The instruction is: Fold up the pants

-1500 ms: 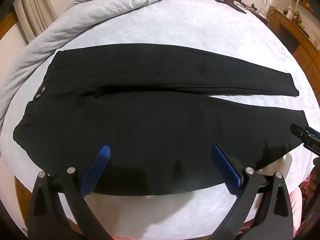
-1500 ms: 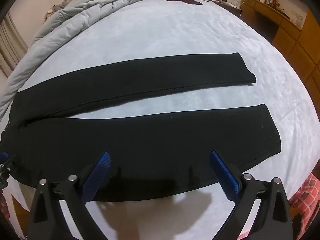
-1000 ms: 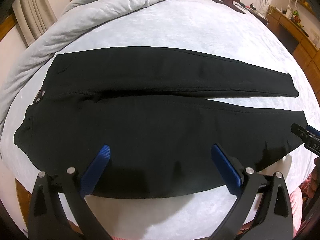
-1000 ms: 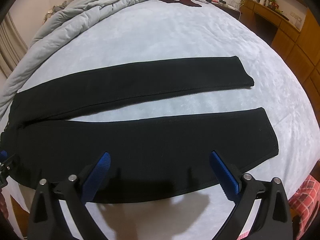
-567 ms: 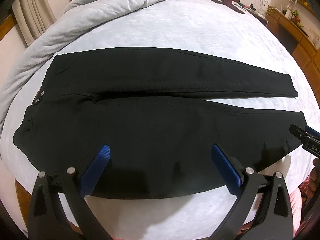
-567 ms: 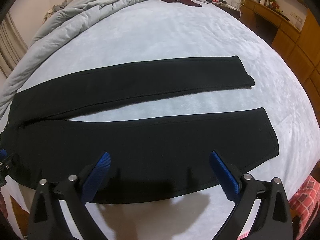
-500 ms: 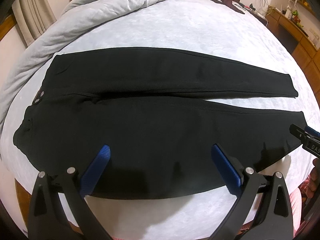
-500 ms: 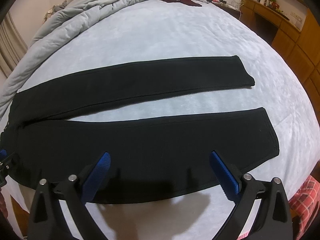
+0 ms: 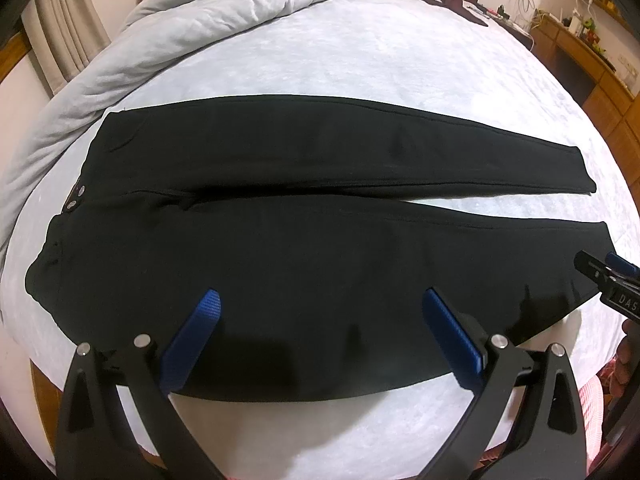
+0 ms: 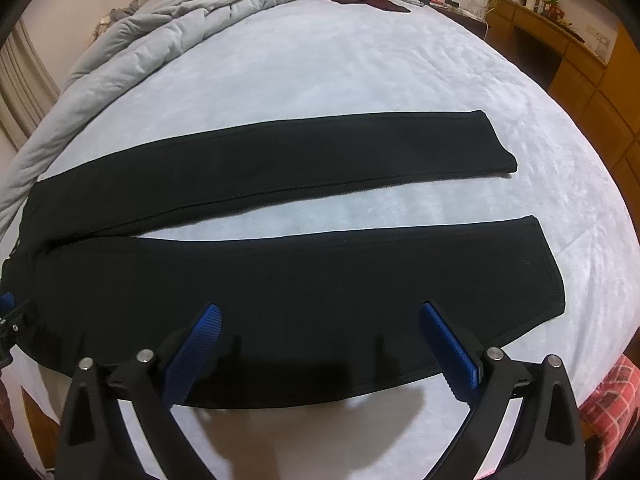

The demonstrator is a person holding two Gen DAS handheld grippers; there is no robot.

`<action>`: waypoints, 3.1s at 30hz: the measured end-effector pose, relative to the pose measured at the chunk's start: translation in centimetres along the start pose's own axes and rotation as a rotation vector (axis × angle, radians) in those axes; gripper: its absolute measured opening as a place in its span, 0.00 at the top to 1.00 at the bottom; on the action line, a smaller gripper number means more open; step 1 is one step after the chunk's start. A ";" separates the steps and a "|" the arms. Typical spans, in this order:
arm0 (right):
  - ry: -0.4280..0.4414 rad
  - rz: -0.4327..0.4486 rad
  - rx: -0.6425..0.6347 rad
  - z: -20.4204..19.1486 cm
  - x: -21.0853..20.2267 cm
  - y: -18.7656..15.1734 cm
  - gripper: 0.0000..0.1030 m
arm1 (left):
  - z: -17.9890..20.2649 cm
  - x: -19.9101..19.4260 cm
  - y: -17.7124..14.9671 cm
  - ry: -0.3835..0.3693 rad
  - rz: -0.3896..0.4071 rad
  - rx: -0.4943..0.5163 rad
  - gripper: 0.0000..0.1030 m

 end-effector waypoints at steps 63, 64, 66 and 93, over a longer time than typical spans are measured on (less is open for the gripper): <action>0.398 0.062 -0.044 17.3 4.7 21.8 0.95 | 20.2 16.5 23.6 -0.669 -0.121 0.552 0.03; 0.404 0.066 -0.046 17.3 4.5 21.9 0.95 | 20.4 16.9 23.3 -0.675 -0.142 0.567 0.03; 0.421 0.079 -0.046 17.2 3.9 22.0 0.95 | 20.6 17.3 22.6 -0.704 -0.188 0.588 0.03; 0.349 0.144 -0.081 18.2 0.0 10.5 0.95 | 20.4 2.3 9.0 -0.316 0.126 0.693 0.95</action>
Point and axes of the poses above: each gripper's, at about its wrist camera, not at the fingertips, and x roughly the way its jaws point, z to its right, y to its top, the point moved 9 cm from there along x, roughly the way its jaws point, and after that the axes turned 8 degrees about x, right-handed, at the moved point
